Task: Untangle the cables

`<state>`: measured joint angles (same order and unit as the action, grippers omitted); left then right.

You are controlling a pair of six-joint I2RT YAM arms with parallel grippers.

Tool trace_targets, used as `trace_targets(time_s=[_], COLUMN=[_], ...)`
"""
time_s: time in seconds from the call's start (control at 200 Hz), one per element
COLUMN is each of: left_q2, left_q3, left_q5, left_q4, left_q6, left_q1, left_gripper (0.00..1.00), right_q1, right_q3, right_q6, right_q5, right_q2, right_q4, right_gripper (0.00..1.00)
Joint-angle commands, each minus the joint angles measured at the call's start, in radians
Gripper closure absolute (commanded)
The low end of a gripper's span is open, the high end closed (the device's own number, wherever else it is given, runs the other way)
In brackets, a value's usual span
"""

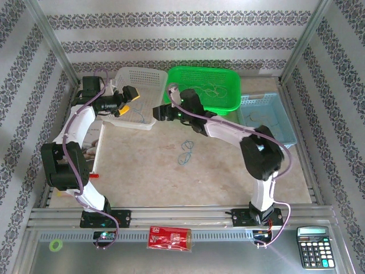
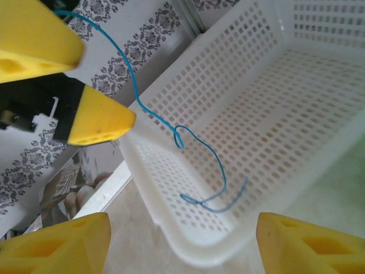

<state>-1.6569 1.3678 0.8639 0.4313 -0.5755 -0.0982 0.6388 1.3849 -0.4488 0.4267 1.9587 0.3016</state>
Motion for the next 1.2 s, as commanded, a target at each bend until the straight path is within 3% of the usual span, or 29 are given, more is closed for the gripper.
trace_targets(time_s=[0.0, 0.385, 0.495, 0.53, 0.615, 0.709, 0.994, 1.194], left_q2=[0.049, 0.044, 0.046, 0.046, 0.046, 0.049, 0.071, 0.140], left_q3=[0.024, 0.033, 0.039, 0.039, 0.040, 0.043, 0.120, 0.119], left_q5=[0.019, 0.033, 0.034, 0.034, 0.031, 0.030, 0.007, -0.055], left_q4=[-0.004, -0.008, -0.005, -0.005, -0.008, -0.012, 0.020, -0.001], left_q6=[-0.026, -0.052, -0.054, -0.055, -0.057, -0.058, -0.046, -0.065], left_q1=[0.015, 0.034, 0.037, 0.037, 0.038, 0.037, 0.018, -0.035], left_gripper=[0.00, 0.00, 0.00, 0.00, 0.00, 0.00, 0.00, 0.00], right_q1=[-0.004, -0.004, -0.002, -0.002, -0.002, -0.009, -0.050, -0.057], right_q3=[0.093, 0.354, 0.417, 0.433, 0.466, 0.500, 0.556, 0.612], right_q6=[-0.045, -0.118, -0.137, -0.146, -0.158, -0.182, -0.288, -0.296], right_q5=[0.100, 0.126, 0.129, 0.134, 0.135, 0.118, 0.029, 0.039], right_q2=[0.107, 0.330, 0.376, 0.387, 0.410, 0.436, 0.499, 0.529], right_q4=[0.141, 0.158, 0.148, 0.148, 0.146, 0.138, 0.128, 0.072], right_gripper=[0.31, 0.32, 0.37, 0.44, 0.74, 1.00, 1.00, 1.00])
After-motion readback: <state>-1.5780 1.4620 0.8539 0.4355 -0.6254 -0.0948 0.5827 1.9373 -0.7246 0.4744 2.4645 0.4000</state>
